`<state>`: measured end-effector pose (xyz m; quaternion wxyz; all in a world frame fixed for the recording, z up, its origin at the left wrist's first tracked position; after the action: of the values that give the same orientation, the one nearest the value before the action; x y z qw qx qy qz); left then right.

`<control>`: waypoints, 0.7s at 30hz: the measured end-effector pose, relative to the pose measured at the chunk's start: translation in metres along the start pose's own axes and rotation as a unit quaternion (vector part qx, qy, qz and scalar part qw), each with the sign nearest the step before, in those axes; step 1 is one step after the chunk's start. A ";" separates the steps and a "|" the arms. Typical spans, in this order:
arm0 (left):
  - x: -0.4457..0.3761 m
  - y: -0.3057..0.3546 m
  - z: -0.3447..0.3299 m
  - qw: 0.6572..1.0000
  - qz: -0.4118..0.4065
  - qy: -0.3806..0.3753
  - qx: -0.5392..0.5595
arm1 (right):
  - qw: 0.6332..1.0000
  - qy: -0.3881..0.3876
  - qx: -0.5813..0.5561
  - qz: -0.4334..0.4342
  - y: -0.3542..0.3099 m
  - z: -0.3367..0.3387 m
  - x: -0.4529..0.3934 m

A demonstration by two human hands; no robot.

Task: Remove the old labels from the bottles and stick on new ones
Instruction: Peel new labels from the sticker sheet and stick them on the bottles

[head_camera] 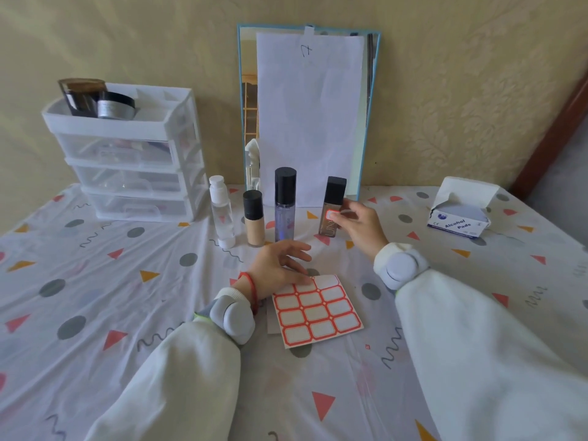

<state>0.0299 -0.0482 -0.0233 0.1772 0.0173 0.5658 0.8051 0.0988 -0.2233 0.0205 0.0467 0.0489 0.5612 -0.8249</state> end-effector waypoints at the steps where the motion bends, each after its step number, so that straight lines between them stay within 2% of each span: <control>1: 0.000 -0.001 0.000 1.000 0.002 0.000 -0.004 | 1.000 0.001 0.007 -0.002 0.001 -0.001 -0.002; 15: -0.002 -0.002 0.000 0.999 0.011 -0.004 -0.032 | 0.998 0.002 0.015 -0.054 0.018 0.000 -0.002; 19: -0.002 -0.001 -0.001 1.000 0.012 -0.002 -0.024 | 0.992 0.018 0.052 -0.115 0.029 0.015 0.010; 21: -0.001 -0.001 -0.001 1.000 0.012 -0.001 -0.021 | 0.988 -0.005 0.095 -0.118 0.031 0.017 0.021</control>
<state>0.0308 -0.0492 -0.0240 0.1688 0.0214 0.5482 0.8189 0.0819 -0.2514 -0.0049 -0.0535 -0.0174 0.4822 -0.8743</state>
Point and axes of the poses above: each hand's wrist, its own x-axis away from the middle knuckle, its own z-axis out of the back of the hand, y = z × x, the point moved 6 cm from there along -x, towards the middle knuckle, and after that the axes turned 8 degrees about -z, right-handed, at the moved point
